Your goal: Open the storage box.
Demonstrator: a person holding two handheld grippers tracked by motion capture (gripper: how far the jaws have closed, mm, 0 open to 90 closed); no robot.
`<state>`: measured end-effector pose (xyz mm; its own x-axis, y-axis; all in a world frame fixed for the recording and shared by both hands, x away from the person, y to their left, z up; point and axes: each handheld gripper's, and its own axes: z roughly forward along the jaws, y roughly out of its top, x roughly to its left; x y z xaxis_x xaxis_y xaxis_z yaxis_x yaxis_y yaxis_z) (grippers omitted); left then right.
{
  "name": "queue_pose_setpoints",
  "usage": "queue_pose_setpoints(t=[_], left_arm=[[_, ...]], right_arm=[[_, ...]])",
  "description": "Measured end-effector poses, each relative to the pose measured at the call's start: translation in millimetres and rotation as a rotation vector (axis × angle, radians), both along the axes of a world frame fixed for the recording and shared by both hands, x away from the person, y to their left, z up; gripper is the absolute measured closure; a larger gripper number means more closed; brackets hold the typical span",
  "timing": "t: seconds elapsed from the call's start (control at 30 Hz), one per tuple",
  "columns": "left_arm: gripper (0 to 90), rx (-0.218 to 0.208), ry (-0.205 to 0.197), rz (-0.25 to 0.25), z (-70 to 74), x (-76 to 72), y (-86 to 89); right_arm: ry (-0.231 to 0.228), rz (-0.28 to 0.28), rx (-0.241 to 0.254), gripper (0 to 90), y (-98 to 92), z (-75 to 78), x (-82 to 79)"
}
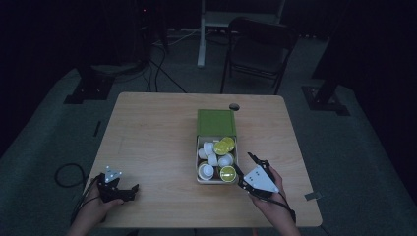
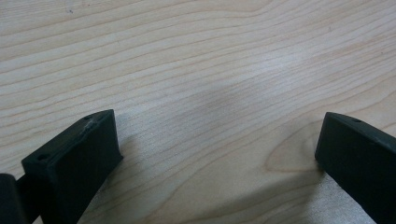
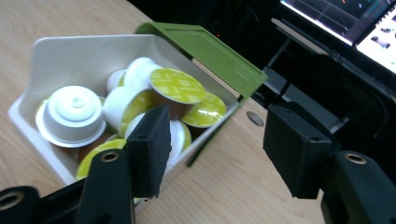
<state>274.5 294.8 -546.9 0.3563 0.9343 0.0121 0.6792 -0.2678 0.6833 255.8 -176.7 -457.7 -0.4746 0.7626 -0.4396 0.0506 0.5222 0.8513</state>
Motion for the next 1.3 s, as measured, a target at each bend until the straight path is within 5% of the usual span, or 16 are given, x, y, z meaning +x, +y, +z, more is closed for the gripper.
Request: queue_pose_setpoints(t=[0.43, 0.77, 0.97, 1.3], left_arm=[[0.1, -0.001, 0.000, 0.001, 0.0, 0.0, -0.1], [0.1, 0.000, 0.000, 0.000, 0.0, 0.0, 0.0], [0.1, 0.000, -0.001, 0.000, 0.0, 0.0, 0.0], [0.1, 0.000, -0.001, 0.000, 0.0, 0.0, 0.1]], right_arm=[[0.073, -0.115, 0.134, 30.9, -32.2, -11.9, 13.6], [0.124, -0.235, 0.168, 28.0, -60.0, -29.0, 23.1], [0.193, -0.304, 0.186, 24.2, -75.8, -39.3, 27.7], [0.271, -0.354, 0.219, 19.7, -92.7, -54.4, 30.6]])
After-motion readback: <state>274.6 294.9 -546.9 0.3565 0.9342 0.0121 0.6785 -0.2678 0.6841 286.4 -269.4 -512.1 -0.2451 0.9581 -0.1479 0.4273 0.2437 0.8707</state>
